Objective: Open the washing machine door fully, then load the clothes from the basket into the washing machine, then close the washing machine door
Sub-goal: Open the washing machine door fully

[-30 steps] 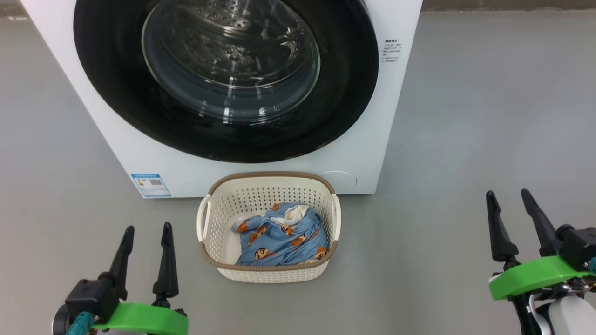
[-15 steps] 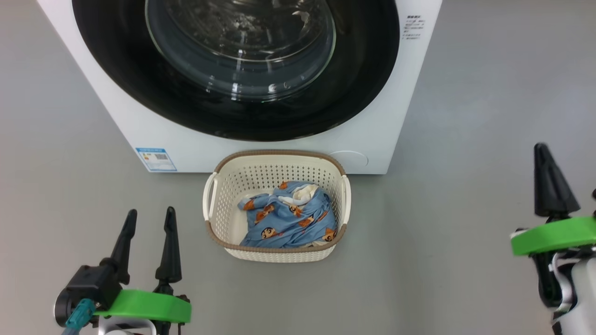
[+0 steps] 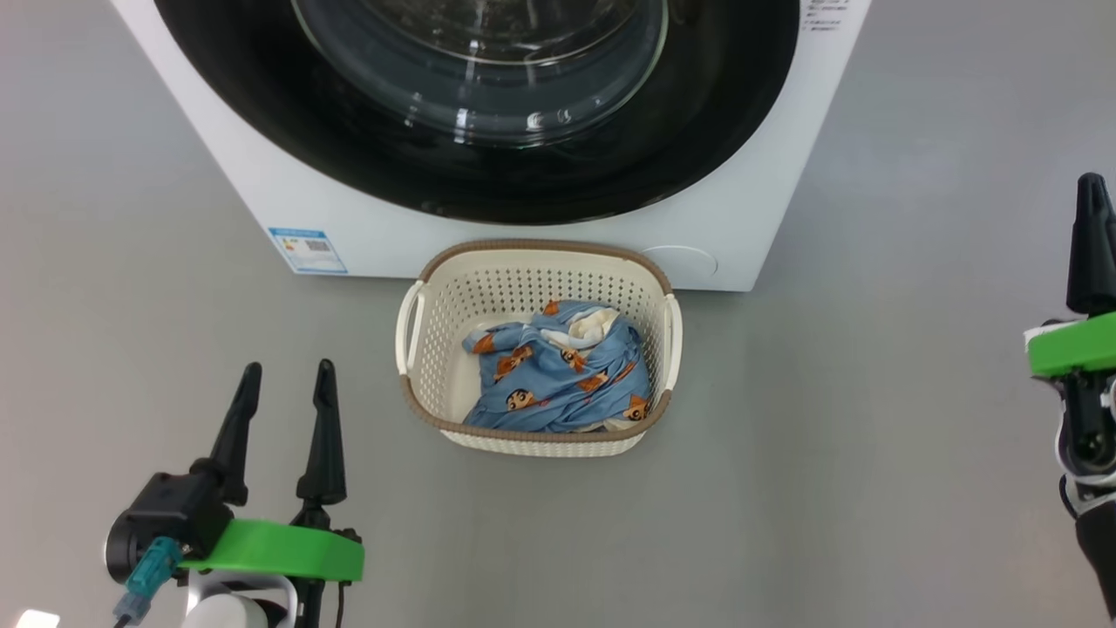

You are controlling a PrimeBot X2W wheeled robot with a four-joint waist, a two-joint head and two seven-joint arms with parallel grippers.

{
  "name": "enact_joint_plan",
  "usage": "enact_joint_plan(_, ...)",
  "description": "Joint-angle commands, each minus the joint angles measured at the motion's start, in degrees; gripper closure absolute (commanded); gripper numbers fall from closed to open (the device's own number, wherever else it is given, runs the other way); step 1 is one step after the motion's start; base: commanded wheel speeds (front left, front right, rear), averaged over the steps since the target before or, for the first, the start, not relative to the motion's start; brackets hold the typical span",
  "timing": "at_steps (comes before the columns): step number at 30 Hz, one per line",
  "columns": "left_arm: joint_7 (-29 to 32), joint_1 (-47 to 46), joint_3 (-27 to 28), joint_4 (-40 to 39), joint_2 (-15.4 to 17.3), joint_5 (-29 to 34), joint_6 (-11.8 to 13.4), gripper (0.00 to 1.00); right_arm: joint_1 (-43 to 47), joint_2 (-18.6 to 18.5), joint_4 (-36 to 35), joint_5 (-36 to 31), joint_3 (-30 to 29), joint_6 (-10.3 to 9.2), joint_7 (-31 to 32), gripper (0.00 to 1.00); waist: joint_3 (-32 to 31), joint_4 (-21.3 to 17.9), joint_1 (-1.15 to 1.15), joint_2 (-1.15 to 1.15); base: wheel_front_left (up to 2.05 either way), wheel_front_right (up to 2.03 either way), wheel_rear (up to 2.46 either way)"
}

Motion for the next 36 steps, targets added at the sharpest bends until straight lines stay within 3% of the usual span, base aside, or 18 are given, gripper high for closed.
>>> enact_joint_plan(1,-0.4,-2.0,1.5,-1.7,0.7,0.1,-0.3,0.0,-1.7,-1.7,-0.5,2.3,1.7,0.26,-0.4,1.0,0.8,0.8,0.0,0.0,0.0,0.0,0.0)
enact_joint_plan(8,-0.4,-2.7,1.1,-2.3,0.7,0.0,-0.3,0.0,-7.8,-7.1,3.0,16.6,8.7,0.26,1.6,1.0,3.2,2.3,0.0,0.0,0.0,0.0,0.0)
enact_joint_plan(20,-0.4,-4.4,0.9,-3.2,0.7,-0.2,-0.3,0.0,-17.8,-13.7,6.5,28.7,18.2,0.26,3.1,1.0,6.8,4.2,0.0,0.0,0.0,0.0,0.0)
enact_joint_plan(36,-0.4,-7.2,0.7,-5.2,0.7,-1.4,-0.3,0.0,-29.5,-15.9,7.0,42.3,21.5,0.26,10.9,1.0,13.1,6.1,0.0,0.0,0.0,0.0,0.0)
